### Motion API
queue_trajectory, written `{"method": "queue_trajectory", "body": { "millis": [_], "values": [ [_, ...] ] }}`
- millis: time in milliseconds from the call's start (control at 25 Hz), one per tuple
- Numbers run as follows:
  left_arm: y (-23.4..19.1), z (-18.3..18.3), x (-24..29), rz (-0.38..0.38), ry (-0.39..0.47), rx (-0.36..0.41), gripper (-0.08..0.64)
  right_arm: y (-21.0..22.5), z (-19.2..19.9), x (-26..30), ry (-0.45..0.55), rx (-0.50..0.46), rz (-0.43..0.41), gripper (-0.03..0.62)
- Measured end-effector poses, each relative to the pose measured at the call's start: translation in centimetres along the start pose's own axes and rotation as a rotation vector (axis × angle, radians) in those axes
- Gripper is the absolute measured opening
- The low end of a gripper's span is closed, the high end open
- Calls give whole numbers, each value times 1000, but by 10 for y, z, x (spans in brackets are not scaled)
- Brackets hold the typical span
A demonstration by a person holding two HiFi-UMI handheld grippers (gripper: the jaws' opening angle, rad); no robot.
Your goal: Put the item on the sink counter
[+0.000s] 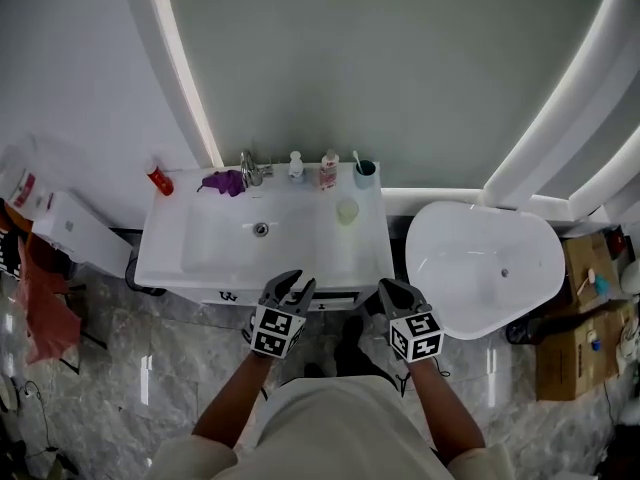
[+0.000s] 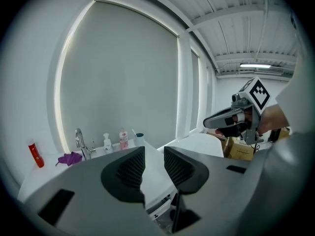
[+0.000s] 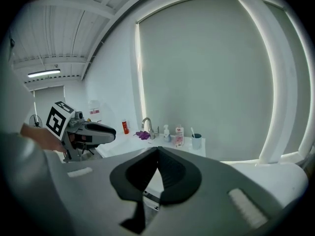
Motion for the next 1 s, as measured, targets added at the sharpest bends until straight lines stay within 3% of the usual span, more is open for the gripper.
{"method": "queue_trajectory", "body": {
  "millis": [360, 1000],
  "values": [
    [12, -6, -36, -66, 38, -44, 38, -9, -11, -47, 22, -18, 21, 11],
    [67, -46, -38, -97, 101, -68, 8, 26, -30, -79, 99, -22, -71, 11]
  ]
}}
Point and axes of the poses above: the fingertips, and each gripper's own axes: x forward along the fingers, y to its right, z out of its underside, the point moved 5 cm from there along -x, backward along the fingers, and after that the axes turned 14 degrees about y, right-handed, at the moved point
